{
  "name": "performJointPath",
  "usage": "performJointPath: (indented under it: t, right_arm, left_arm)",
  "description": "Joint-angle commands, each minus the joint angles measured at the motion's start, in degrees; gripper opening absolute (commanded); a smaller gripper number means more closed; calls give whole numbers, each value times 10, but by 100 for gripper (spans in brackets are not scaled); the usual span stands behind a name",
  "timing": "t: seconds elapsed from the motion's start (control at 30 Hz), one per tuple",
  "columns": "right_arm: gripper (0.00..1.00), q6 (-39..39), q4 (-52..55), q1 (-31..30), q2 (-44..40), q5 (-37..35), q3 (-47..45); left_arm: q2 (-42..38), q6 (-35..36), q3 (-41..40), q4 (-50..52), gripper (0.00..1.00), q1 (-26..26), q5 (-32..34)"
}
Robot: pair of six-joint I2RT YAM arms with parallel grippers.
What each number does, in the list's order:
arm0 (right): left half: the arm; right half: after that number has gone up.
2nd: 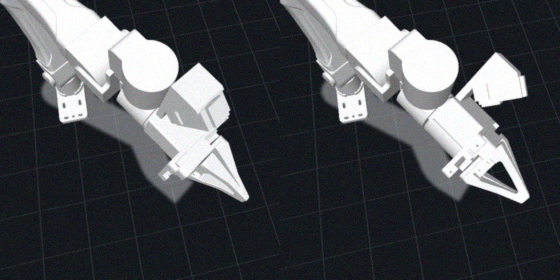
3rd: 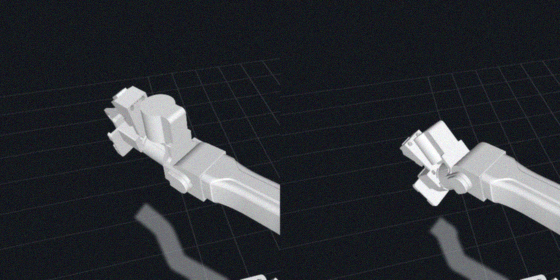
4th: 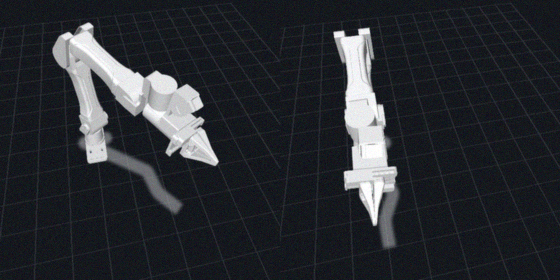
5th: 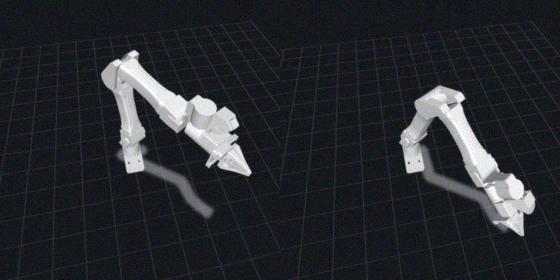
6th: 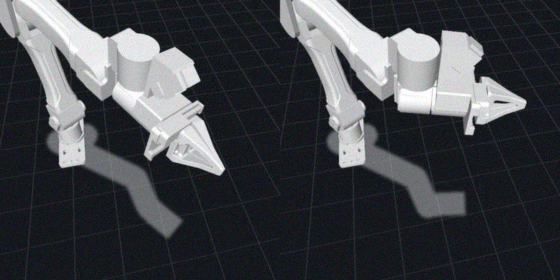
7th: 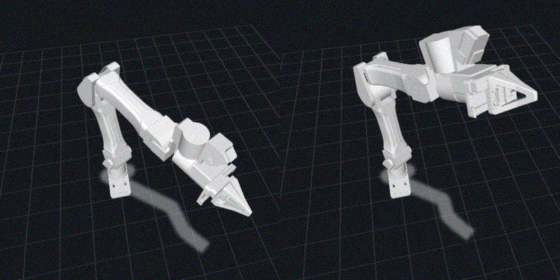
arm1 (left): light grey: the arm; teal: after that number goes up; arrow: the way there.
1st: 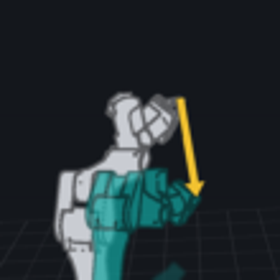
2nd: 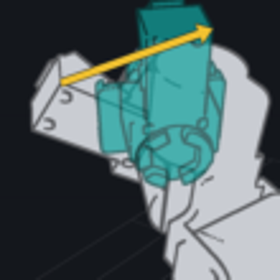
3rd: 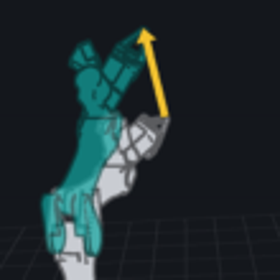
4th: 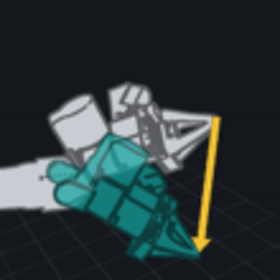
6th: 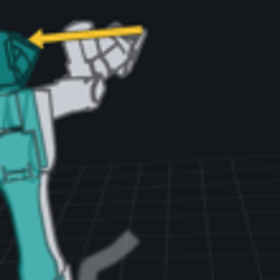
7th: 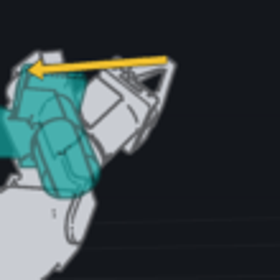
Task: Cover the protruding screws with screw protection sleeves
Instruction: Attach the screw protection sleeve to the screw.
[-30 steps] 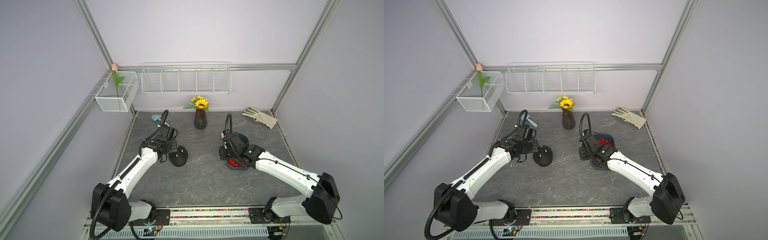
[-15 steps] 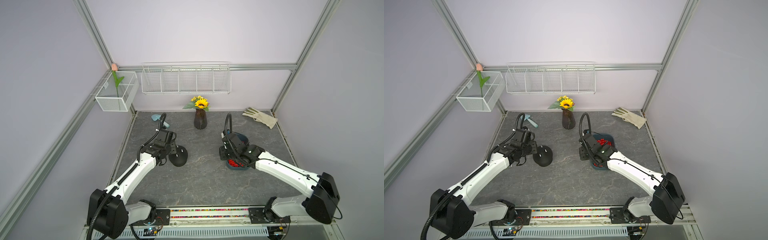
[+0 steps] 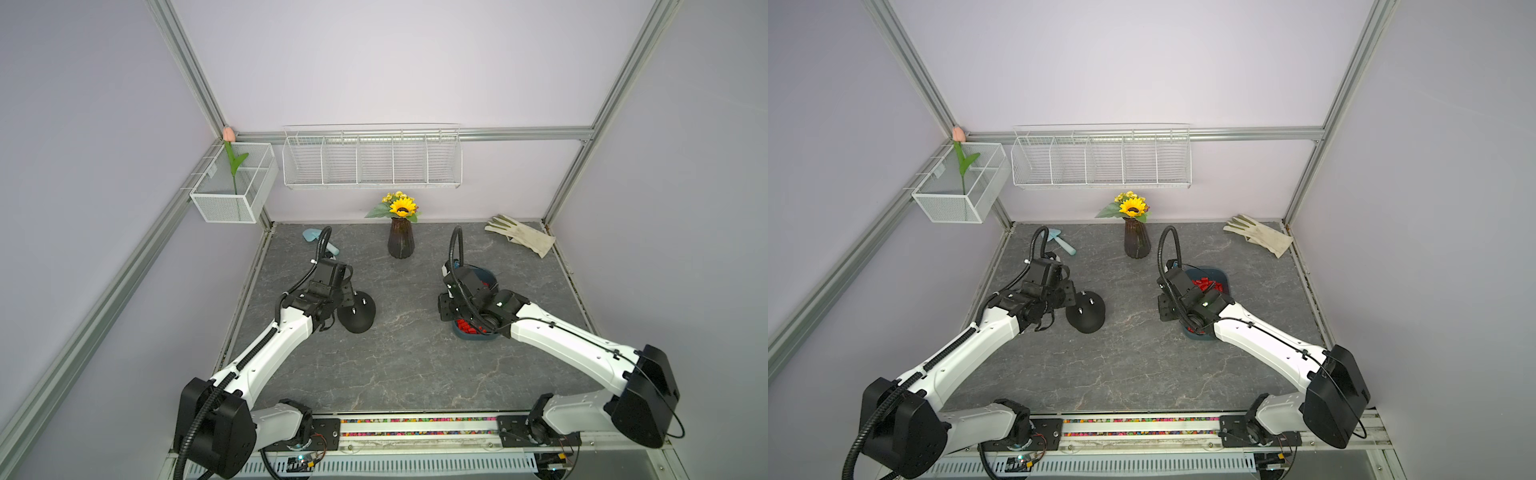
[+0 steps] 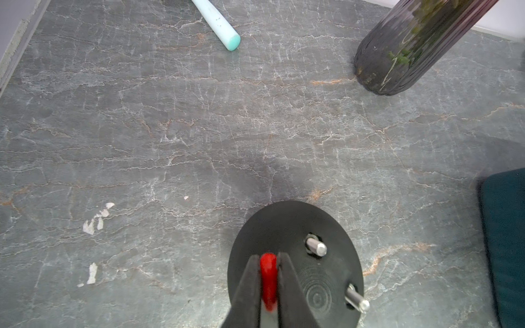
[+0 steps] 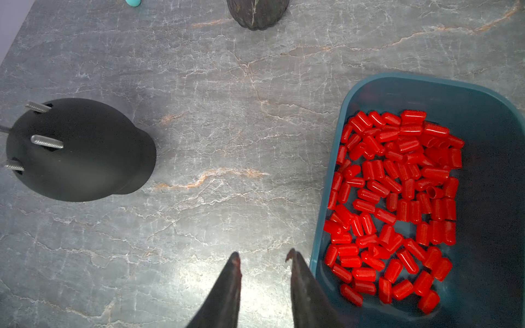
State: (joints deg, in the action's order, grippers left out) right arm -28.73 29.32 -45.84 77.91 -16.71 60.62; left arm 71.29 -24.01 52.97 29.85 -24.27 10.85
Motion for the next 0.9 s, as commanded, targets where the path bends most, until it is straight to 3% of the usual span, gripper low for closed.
performJointPath:
  t: [0.0,0.87]
  right_arm:
    - [32,-7,9,-3,-7,-6,10]
    - [32,-3,7,-3,-11,-3,6]
  left_arm:
    - [-2,-12,-9,-11,13,3,-3]
    - [7,-17,-28,-22,14,3,-15]
